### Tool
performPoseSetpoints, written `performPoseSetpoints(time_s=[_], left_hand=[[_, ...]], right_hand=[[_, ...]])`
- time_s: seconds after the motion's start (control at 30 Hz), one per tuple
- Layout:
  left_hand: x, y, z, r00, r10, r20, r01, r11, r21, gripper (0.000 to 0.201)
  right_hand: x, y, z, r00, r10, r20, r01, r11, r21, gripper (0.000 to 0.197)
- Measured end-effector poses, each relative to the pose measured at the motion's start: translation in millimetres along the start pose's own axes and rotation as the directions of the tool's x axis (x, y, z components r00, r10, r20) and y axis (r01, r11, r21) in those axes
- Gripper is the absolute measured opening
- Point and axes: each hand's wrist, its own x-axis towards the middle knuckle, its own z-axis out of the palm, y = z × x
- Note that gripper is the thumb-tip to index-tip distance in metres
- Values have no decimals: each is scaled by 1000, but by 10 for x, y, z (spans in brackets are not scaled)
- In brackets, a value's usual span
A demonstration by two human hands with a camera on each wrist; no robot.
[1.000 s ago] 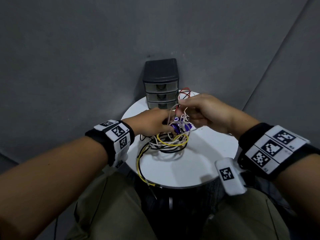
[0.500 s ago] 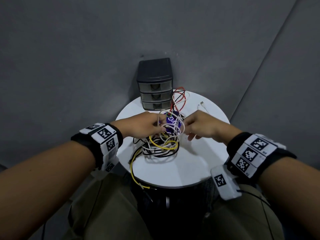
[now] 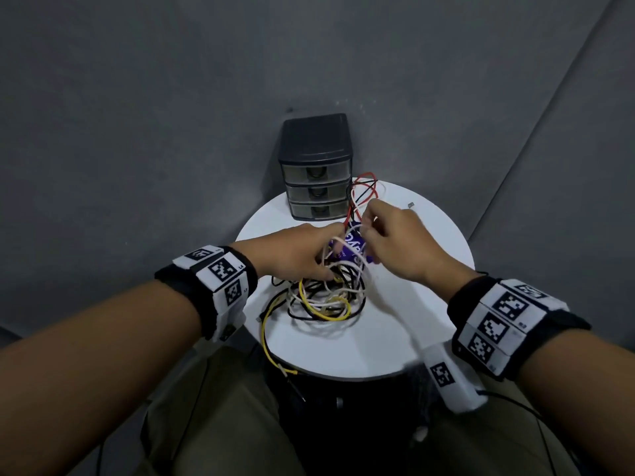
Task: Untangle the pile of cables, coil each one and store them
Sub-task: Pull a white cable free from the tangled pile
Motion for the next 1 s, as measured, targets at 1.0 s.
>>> performPoseSetpoints(time_s=[1.0], left_hand=[[121, -199, -33, 953, -197, 231, 193, 980, 40, 13]], right_hand=[[297, 135, -465, 937, 235, -258, -241, 970, 9, 18]])
